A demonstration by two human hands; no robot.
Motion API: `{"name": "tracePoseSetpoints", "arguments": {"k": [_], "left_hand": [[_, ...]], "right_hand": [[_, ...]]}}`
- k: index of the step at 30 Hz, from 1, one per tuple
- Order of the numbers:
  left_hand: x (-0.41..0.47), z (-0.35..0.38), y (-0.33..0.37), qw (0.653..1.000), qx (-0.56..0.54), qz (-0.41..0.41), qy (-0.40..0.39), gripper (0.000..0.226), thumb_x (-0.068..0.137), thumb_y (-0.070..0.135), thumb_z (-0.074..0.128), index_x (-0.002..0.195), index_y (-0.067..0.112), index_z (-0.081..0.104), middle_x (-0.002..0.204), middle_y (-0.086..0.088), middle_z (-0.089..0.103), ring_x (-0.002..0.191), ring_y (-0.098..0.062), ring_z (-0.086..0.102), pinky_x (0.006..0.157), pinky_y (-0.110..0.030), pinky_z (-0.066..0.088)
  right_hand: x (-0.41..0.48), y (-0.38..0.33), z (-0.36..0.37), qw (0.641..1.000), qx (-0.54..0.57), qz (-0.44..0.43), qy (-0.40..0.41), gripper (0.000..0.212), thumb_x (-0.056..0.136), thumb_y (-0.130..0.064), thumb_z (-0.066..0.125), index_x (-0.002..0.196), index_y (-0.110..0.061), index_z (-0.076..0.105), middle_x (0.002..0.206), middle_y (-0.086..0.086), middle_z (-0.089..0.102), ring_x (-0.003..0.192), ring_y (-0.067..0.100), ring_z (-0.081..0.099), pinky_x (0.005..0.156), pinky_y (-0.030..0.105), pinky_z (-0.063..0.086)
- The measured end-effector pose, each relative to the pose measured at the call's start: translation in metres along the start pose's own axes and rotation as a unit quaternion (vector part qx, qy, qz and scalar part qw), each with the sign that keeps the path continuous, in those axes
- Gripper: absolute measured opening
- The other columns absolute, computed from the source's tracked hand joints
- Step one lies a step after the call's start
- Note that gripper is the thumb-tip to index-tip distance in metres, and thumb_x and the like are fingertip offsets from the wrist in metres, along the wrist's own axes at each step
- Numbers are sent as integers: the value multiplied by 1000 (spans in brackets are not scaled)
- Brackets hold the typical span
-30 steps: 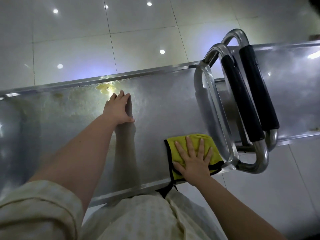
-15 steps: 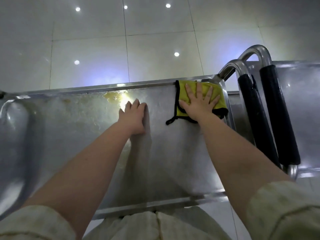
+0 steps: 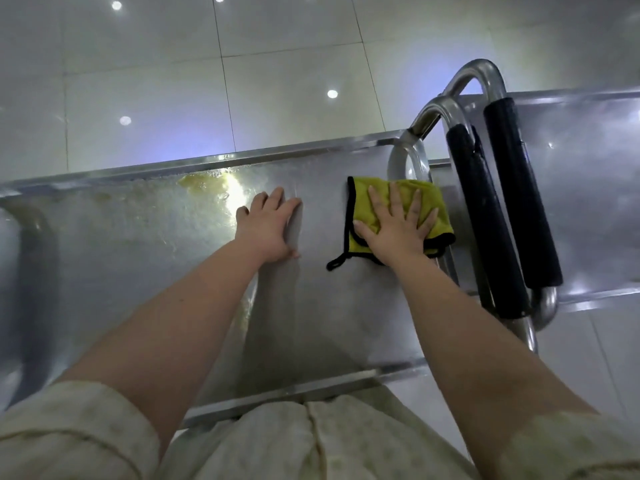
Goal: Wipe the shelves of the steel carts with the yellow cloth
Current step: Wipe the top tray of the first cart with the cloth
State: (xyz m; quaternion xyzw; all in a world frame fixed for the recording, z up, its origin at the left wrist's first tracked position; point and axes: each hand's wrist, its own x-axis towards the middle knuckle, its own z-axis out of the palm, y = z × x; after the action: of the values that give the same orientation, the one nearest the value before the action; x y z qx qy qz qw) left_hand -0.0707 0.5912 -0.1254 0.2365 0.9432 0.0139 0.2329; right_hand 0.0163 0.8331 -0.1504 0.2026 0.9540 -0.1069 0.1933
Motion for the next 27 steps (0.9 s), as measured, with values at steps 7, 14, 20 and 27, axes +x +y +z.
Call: {"name": "tracePoseSetpoints", "arguments": {"k": [7,14,20,27], "left_hand": [[-5,3,2,1000,-1,17,11,104,60,61,79,145,40,23,157,1,13,140,-30,16,104,-55,27],[-18,2,-6,996,-68,42,-50,97,73,47,77,149,36,18,161,-4,3,147,-32,3,112,-62,14],[-76,17,-94,998,-63,3,25,94,76,43,78,151,31,23,162,-6,13,147,-33,12,117,-53,18],[-132,40,-169,996,-66,-62,25,77,86,44,68,151,32,28,161,-1,16,146,-33,15,115,-51,22]], "right_hand": [[-153,46,60,999,-8,38,-34,77,77,-86,7,143,-56,-20,157,-14,-29,137,32,-40,102,58,-33],[-188,49,78,995,-23,70,-65,76,73,-87,-4,137,-57,-31,140,-19,-52,130,32,-48,97,59,-34],[-188,45,74,995,-30,75,-64,78,73,-87,1,137,-57,-31,138,-20,-53,140,35,-34,96,57,-37],[-192,31,78,994,-31,94,-43,77,72,-84,-1,136,-56,-32,157,-12,-31,143,39,-26,107,69,-16]]}}
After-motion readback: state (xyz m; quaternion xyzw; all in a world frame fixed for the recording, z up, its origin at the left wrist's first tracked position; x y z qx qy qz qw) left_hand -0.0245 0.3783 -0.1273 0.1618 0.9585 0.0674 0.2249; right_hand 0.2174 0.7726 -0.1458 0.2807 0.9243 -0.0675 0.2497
